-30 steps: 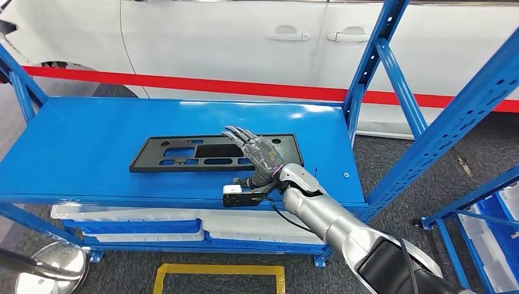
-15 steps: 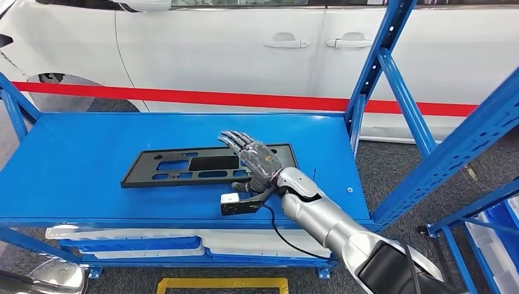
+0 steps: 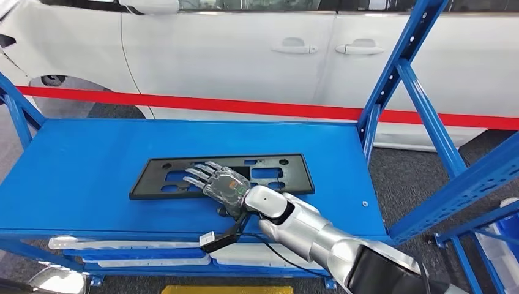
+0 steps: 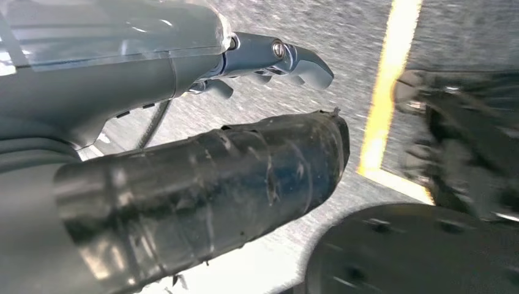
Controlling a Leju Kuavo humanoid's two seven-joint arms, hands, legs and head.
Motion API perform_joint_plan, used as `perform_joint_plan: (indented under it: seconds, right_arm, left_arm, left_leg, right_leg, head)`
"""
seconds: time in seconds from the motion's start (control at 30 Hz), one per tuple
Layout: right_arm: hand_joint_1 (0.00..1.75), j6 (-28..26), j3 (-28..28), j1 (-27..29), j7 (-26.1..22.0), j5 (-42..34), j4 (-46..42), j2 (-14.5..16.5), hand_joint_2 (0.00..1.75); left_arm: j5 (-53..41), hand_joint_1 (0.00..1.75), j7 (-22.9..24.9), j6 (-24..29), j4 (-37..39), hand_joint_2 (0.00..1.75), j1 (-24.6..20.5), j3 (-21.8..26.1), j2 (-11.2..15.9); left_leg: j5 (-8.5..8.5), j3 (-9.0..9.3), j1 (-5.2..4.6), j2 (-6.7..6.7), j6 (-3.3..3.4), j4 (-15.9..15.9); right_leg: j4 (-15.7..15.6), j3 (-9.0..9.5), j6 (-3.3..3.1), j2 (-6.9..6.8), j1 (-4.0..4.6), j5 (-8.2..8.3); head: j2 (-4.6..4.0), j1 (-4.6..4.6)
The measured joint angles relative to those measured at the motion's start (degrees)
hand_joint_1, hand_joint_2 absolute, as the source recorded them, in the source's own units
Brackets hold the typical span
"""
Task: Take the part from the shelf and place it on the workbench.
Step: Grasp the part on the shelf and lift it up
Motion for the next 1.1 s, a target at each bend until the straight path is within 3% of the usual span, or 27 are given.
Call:
perform_joint_plan:
  seconds: [0.1,0.2,0.33,0.8,0.9,1.1]
  right_arm:
    - [0.0,3.28,2.06,-1.31,-0.57,-0.84,-0.31,0.24,1.75]
    - [0.0,2.59,4.21,-2.01,1.46,-0.21,-0.91,0.26,1.75]
    - [1.72,-0.78,6.22,-1.88,5.49,1.35,-1.48,0.26,1.75]
    - [1.73,-7.98,6.62,0.08,9.41,2.11,-1.34,-0.12,1.75]
    - [1.62,-8.35,5.99,0.08,10.71,2.62,-1.36,-0.1,1.75]
    - [1.68,-8.3,4.92,0.18,12.83,3.09,-1.09,-0.08,1.75]
  left_arm:
    - [0.77,0.0,0.01,-0.22,0.02,0.0,-0.12,-0.47,0.47]
    - [1.52,0.0,0.03,-0.33,0.03,0.0,-0.08,-0.73,0.59]
    - [2.25,0.0,0.09,-0.16,0.03,0.0,-0.08,-0.97,0.59]
    - [3.63,0.0,0.09,0.72,0.03,0.0,-0.01,-2.21,0.55]
    - [4.11,0.0,0.14,0.8,0.03,0.0,-0.02,-2.49,0.55]
    - [4.5,0.0,0.39,0.93,0.03,0.0,-0.03,-3.22,0.55]
  left_leg:
    - [-0.21,0.31,0.08,0.06,-0.21,-0.17]
    - [-0.28,0.81,0.11,0.07,-0.34,-0.56]
    - [-0.27,0.97,0.12,0.07,-0.53,-0.9]
    - [-0.21,1.0,0.06,0.06,-0.93,-1.02]
    - [-0.22,1.0,0.0,0.05,-0.93,-1.01]
    - [-0.22,0.96,-0.05,0.04,-0.93,-1.01]
  right_leg:
    - [-1.02,0.8,0.46,0.16,0.04,-0.19]
    - [-0.96,1.04,0.18,0.2,0.1,-0.48]
    - [-0.96,1.1,-0.01,0.18,0.11,-0.62]
    - [-0.91,1.09,-0.08,0.19,0.05,-0.61]
    - [-0.92,1.09,-0.08,0.18,0.0,-0.61]
    - [-0.94,1.08,-0.07,0.14,-0.05,-0.61]
  head:
    - [0.0,0.05]
    - [0.0,0.05]
    - [0.0,0.04]
    - [0.0,0.07]
    - [0.0,0.06]
    - [0.0,0.06]
